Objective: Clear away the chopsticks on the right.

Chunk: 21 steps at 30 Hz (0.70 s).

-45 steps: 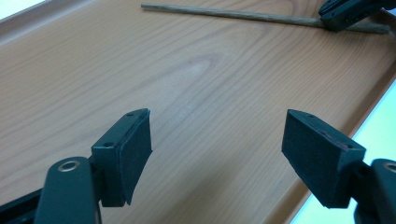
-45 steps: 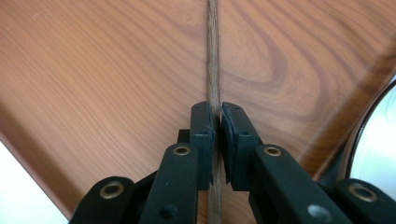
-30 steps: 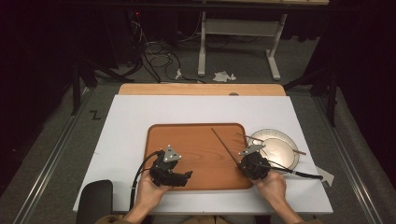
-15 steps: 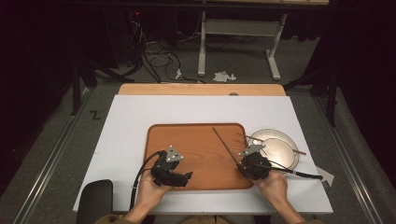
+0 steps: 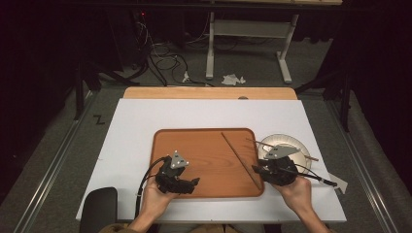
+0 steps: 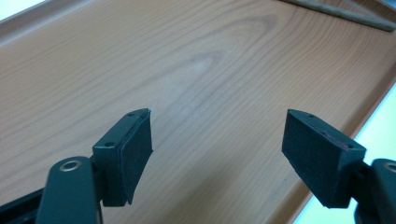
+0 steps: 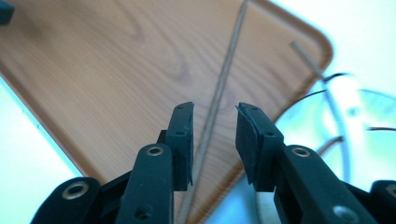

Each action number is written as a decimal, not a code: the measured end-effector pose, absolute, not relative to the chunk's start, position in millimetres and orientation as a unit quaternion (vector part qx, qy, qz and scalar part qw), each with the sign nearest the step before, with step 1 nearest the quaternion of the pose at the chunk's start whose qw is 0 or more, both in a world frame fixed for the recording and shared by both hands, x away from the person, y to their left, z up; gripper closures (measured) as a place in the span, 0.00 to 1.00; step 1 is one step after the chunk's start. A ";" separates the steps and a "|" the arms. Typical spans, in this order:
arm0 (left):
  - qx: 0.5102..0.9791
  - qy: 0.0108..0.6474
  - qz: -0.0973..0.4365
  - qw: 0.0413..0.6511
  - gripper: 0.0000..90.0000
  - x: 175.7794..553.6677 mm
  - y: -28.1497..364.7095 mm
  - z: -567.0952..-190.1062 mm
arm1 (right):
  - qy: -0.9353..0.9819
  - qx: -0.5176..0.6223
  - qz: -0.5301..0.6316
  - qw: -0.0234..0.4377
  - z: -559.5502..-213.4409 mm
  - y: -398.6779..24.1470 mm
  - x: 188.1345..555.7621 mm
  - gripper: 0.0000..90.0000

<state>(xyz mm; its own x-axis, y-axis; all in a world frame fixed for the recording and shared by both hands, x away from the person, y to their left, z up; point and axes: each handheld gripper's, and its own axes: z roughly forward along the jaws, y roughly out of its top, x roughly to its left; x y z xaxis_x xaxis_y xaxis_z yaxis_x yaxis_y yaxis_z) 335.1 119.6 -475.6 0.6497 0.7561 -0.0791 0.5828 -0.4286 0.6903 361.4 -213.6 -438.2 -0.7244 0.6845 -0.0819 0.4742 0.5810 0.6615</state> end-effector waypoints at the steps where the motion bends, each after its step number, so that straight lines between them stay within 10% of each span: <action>1: 0.837 0.399 0.123 0.354 0.27 335.3 120.1 -475.2 | 0.871 0.334 0.318 0.167 -435.2 -216.1 361.0 0.75; 21: 0.830 0.402 0.128 0.365 0.26 333.5 124.3 -472.6 | 0.851 0.347 0.332 0.212 -391.1 -277.1 374.5 0.77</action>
<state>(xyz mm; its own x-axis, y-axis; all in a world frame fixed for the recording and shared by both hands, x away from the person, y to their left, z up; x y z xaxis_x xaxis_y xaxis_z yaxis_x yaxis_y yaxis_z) 333.5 124.3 -472.6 0.6434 0.7612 -0.0810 0.5740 -0.4097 0.7090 374.5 -277.1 -391.1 -0.6689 0.7319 -0.1298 0.4509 0.5383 0.7120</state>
